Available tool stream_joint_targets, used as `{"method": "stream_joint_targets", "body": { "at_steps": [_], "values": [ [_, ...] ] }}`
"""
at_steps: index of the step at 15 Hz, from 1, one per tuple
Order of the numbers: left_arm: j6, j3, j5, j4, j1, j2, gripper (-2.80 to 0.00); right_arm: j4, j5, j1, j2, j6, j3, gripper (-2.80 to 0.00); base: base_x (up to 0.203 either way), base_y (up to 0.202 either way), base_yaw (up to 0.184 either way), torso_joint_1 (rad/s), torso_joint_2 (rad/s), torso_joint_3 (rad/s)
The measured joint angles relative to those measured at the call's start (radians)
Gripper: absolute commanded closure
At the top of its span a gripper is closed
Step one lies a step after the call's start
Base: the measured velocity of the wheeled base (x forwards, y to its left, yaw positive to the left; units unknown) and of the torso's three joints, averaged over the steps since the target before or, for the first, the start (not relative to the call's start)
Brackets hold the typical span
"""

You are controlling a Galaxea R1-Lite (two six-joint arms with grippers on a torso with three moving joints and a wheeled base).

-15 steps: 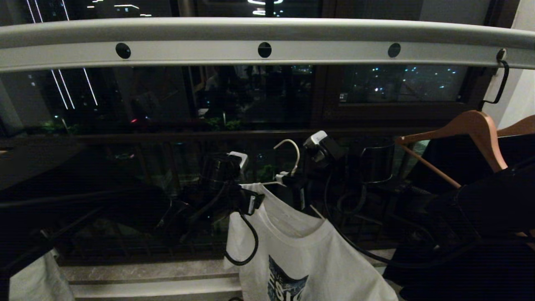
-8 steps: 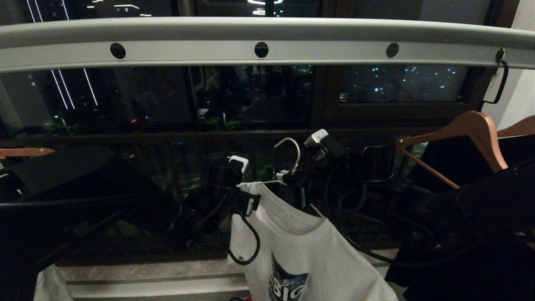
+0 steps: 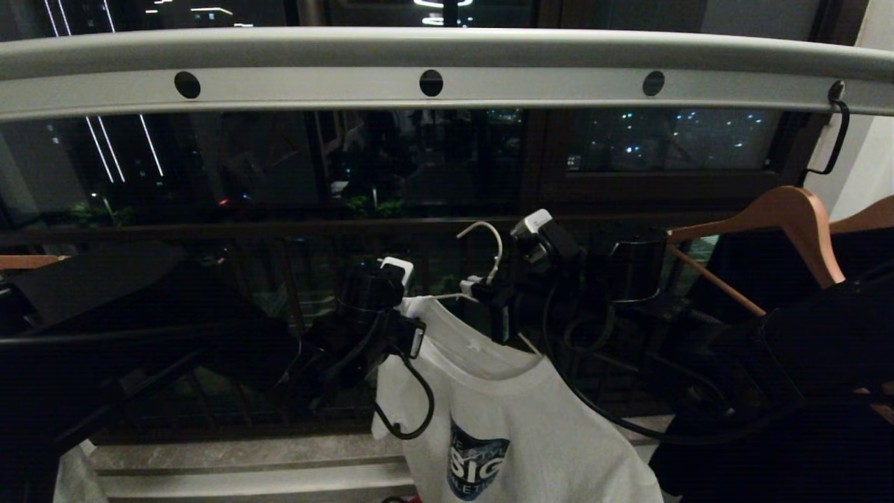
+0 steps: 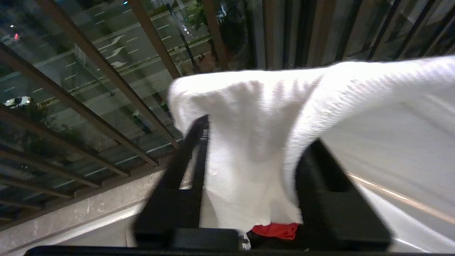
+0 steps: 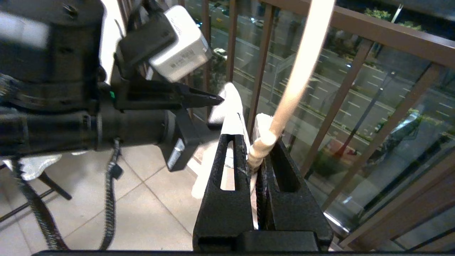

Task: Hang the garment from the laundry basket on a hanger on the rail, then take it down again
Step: Take the clothes off the clothes rack

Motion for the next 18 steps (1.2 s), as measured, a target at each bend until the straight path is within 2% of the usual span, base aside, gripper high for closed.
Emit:
{"method": "stream_joint_targets", "body": {
  "at_steps": [7,10,12,14,15,18],
  "values": [
    [-0.039,0.003,-0.025,-0.036,0.031,-0.034,0.00,-0.005,-0.004,-0.026,0.037,-0.003,-0.009,0.00,0.000,0.000,0.000,0.000,0.00,0.000],
    [-0.082,-0.004,-0.119,-0.044,0.069,-0.033,0.00,-0.005,-0.021,-0.030,0.053,-0.003,-0.018,0.00,0.000,0.000,0.000,0.000,0.00,0.000],
    [-0.106,-0.041,-0.128,-0.046,0.100,-0.014,0.00,-0.005,-0.022,-0.031,0.058,-0.004,-0.020,0.00,0.000,0.000,0.000,0.000,0.00,0.000],
    [-0.152,-0.105,-0.125,-0.047,0.130,0.023,0.00,-0.005,-0.022,-0.031,0.061,-0.004,-0.020,0.00,0.000,0.000,0.000,0.000,0.00,0.000],
    [-0.199,-0.147,-0.113,-0.046,0.143,0.050,0.00,-0.004,-0.022,-0.031,0.062,-0.004,-0.020,0.00,0.000,0.000,0.000,0.000,0.00,0.000],
    [-0.296,-0.265,-0.057,-0.049,0.176,0.132,0.00,-0.001,-0.023,-0.031,0.064,-0.005,-0.020,0.00,0.000,0.000,0.000,0.000,0.00,0.000]
  ]
}}
